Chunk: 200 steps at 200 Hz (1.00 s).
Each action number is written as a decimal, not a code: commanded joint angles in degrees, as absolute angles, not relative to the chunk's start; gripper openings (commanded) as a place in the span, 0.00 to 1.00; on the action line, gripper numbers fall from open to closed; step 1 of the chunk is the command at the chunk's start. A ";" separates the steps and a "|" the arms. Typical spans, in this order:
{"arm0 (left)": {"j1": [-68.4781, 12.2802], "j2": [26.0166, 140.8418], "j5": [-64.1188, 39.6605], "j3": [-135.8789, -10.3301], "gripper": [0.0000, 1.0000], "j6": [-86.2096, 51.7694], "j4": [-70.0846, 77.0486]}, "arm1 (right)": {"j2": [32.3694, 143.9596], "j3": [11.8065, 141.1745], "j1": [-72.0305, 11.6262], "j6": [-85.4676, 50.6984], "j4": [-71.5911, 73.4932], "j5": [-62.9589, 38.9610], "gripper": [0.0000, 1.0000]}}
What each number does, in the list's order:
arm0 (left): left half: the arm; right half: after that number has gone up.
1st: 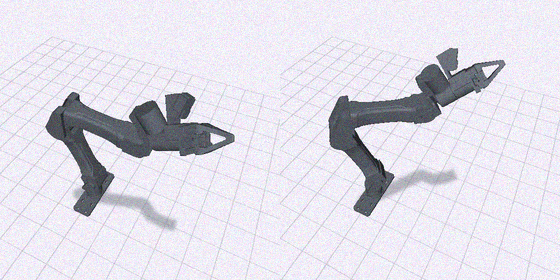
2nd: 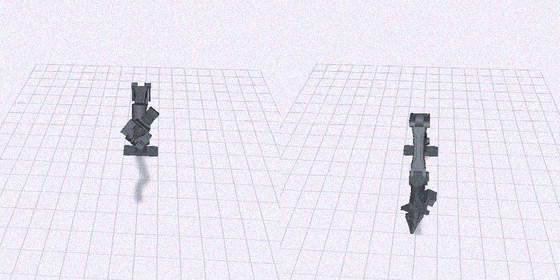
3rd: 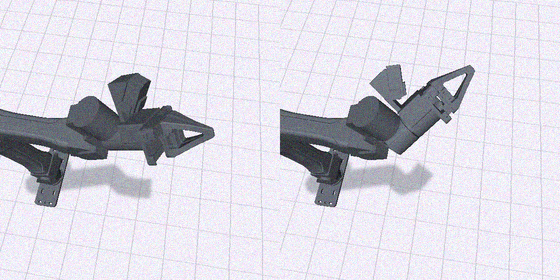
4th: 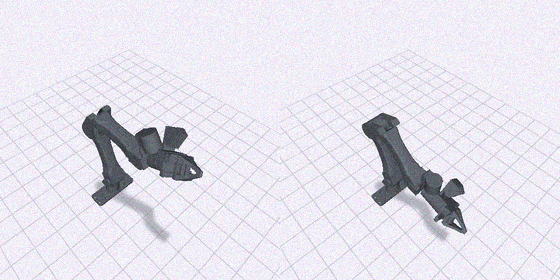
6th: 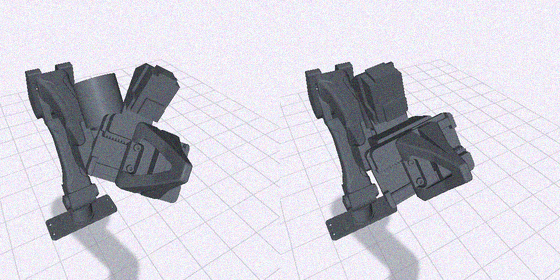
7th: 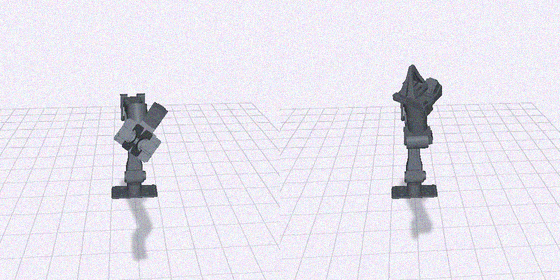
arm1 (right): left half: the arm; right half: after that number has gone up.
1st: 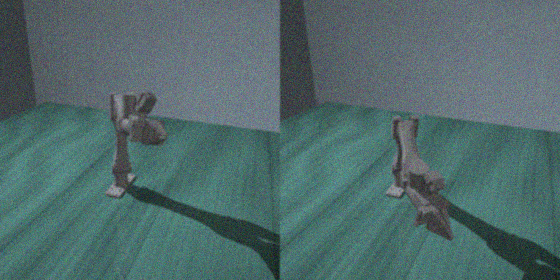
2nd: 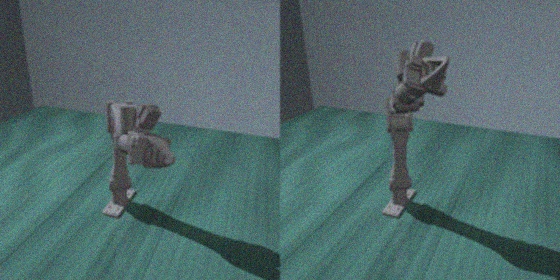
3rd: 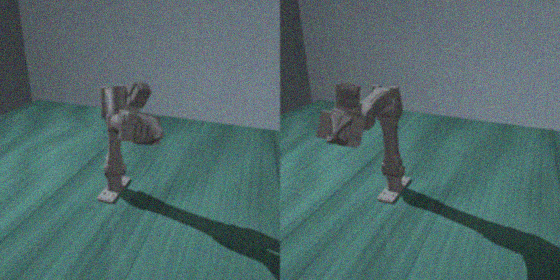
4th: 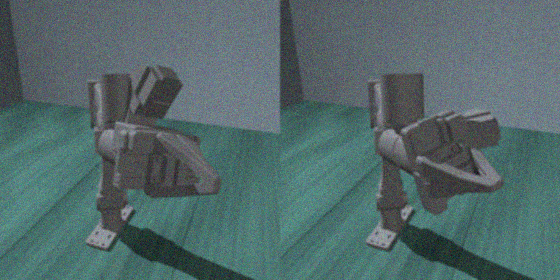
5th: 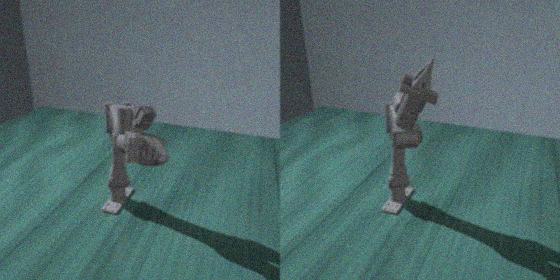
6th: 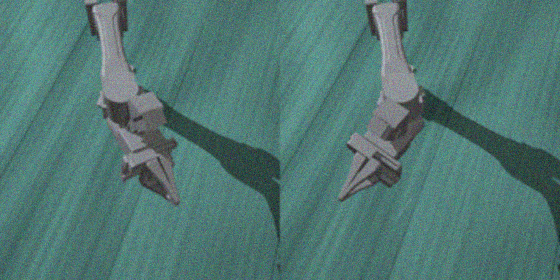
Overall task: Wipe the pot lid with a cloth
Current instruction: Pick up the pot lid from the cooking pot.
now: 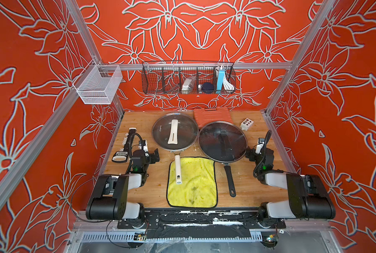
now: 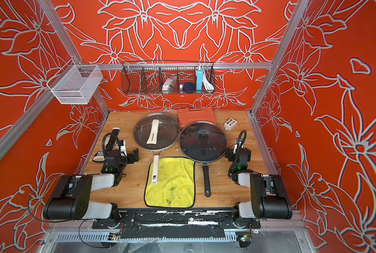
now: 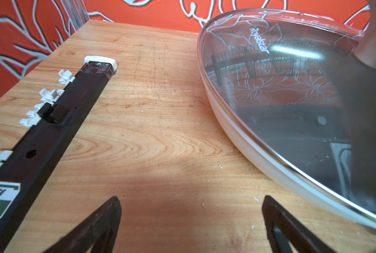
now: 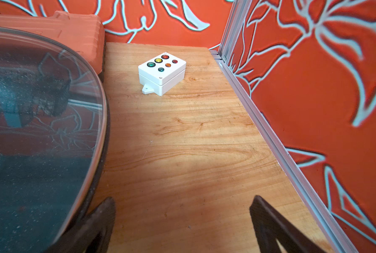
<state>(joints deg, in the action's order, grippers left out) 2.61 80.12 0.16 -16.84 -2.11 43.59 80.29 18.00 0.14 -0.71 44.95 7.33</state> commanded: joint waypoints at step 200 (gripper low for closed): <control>-10.11 75.54 -0.17 -75.57 1.00 -9.19 -26.01 | 53.81 36.00 -1.67 -21.73 -14.48 13.25 0.97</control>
<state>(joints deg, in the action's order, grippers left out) -7.64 69.45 1.26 -65.54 -11.49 -9.13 56.53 33.91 -1.30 -14.85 -1.15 13.50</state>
